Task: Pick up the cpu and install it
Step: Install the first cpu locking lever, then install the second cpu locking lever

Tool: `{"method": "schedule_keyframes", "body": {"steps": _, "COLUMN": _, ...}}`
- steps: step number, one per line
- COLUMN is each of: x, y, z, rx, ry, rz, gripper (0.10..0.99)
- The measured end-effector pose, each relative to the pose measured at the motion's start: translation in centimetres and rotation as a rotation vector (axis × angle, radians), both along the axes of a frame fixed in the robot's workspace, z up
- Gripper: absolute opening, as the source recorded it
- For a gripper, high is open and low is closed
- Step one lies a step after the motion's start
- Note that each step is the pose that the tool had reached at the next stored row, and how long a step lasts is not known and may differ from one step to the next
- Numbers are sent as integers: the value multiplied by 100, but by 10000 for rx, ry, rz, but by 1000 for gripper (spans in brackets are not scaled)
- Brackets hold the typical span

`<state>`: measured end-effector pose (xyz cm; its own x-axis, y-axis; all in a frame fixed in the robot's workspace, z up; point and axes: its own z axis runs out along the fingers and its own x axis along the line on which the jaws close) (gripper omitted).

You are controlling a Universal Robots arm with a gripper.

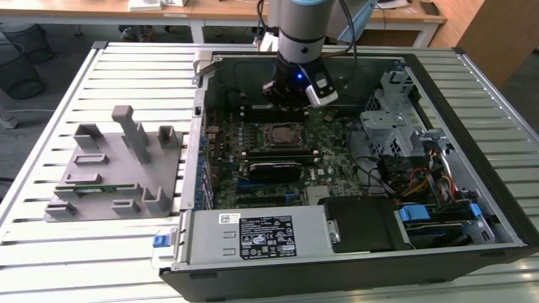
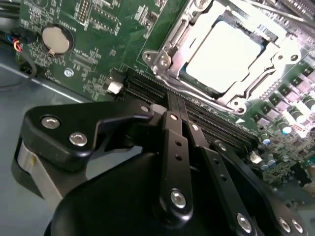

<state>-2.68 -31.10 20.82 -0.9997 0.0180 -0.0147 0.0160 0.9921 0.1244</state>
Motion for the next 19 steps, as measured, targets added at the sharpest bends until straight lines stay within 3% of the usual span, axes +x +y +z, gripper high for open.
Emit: {"method": "schedule_keyframes", "body": {"steps": 19, "x": 20, "y": -98, "z": -1, "rx": 0, "ry": 0, "rz": -1, "gripper": 114}}
